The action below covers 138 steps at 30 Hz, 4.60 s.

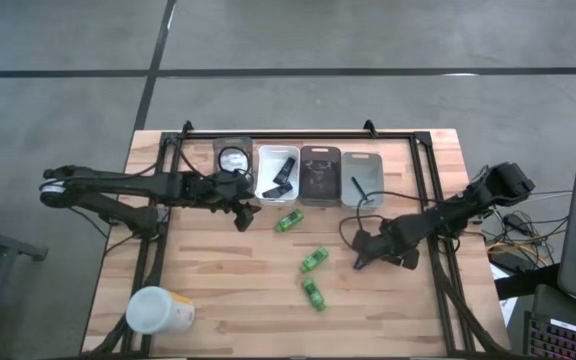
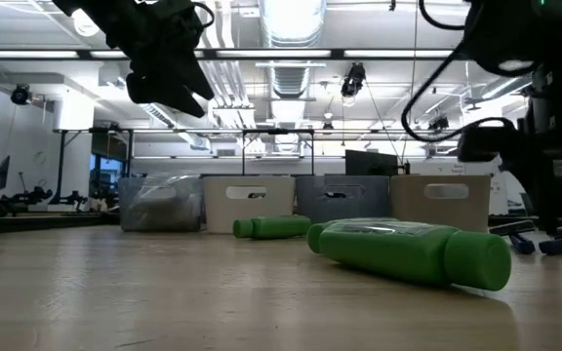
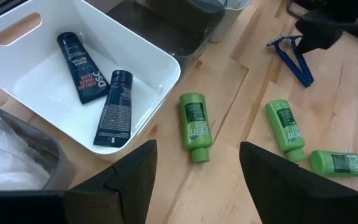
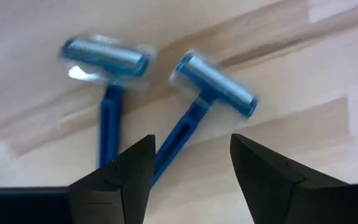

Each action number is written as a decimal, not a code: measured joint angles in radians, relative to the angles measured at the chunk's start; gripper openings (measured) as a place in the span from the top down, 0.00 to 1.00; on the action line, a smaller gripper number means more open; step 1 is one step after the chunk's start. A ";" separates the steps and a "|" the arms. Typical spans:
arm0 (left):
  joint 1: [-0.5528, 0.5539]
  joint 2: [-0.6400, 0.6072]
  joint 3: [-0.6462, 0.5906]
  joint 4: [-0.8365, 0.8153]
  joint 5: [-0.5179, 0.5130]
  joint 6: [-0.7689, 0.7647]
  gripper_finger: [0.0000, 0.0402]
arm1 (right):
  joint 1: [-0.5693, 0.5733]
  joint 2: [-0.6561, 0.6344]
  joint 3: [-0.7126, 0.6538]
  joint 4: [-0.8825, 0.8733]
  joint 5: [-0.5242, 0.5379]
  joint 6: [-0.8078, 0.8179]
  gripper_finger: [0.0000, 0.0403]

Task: Pick & Place Travel size toiletries
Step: Put the right razor into the gray bin, then put the razor into the gray bin

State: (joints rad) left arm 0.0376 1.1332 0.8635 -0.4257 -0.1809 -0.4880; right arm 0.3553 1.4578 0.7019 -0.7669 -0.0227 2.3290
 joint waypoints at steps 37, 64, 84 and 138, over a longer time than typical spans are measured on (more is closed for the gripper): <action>0.011 0.000 0.000 0.016 0.000 0.015 0.42 | 0.010 0.001 0.079 -0.080 0.042 -0.248 0.94; 0.019 0.005 0.009 0.199 -0.117 -0.316 0.42 | -1.013 -0.332 0.049 0.027 -0.059 -1.437 0.91; 0.020 0.007 0.007 0.202 -0.162 -0.402 0.42 | -0.952 -0.225 0.059 0.152 0.007 -1.502 0.56; 0.059 0.006 -0.001 0.200 -0.066 -0.268 0.42 | -0.176 0.115 0.062 0.090 -0.039 -0.695 0.55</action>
State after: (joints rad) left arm 0.0967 1.1393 0.8627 -0.2259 -0.2465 -0.7563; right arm 0.1791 1.5725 0.7641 -0.6771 -0.0616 1.6335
